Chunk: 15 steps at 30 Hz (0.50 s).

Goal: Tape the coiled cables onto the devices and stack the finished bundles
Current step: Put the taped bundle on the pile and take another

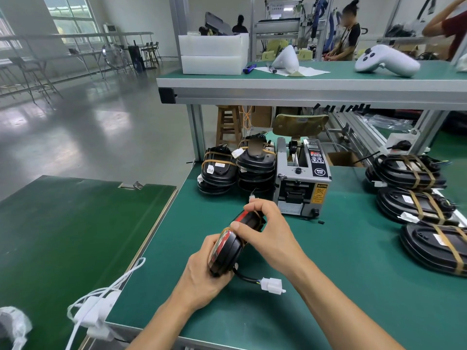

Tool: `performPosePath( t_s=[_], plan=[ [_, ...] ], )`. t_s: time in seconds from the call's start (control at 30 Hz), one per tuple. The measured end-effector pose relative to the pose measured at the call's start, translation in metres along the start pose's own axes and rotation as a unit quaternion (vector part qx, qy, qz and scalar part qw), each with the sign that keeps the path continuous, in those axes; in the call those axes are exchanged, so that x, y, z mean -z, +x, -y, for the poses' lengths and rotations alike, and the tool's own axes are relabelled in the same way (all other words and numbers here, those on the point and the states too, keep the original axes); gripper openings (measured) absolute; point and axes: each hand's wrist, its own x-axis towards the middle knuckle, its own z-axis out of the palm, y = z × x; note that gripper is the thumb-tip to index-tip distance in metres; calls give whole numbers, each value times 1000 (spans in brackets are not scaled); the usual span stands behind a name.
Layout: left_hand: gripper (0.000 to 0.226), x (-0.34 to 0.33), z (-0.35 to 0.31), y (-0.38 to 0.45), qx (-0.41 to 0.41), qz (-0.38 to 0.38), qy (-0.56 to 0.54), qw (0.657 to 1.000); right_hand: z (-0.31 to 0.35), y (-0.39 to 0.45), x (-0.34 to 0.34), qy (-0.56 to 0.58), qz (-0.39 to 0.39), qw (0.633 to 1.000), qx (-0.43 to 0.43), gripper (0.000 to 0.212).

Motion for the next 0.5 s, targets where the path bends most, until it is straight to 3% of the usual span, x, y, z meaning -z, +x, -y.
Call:
performPosePath(
  t_s=[0.07,0.13,0.2,0.3,0.4,0.5],
  plan=[
    [58,0,-1,0,0,0,4,1000,2,-1,2,9,16,1000,-2,53],
    [58,0,-1,1,-1,-4,8,1000,2,0,4,66,-8,998,-14,50],
    [57,0,-1,0,-5,-5,4,1000,-5,2,7,135,-64,989,-16,37],
    [57,0,1,0,-5,-7,2,1000,-22,12,19,143,-206,967,-53,6],
    [57,0,3,0,-2,-8,7,1000,-40,29,39,122,-310,932,-141,12],
    [58,0,4,0,-7,-9,6,1000,-48,48,55,80,-339,918,-191,13]
  ],
)
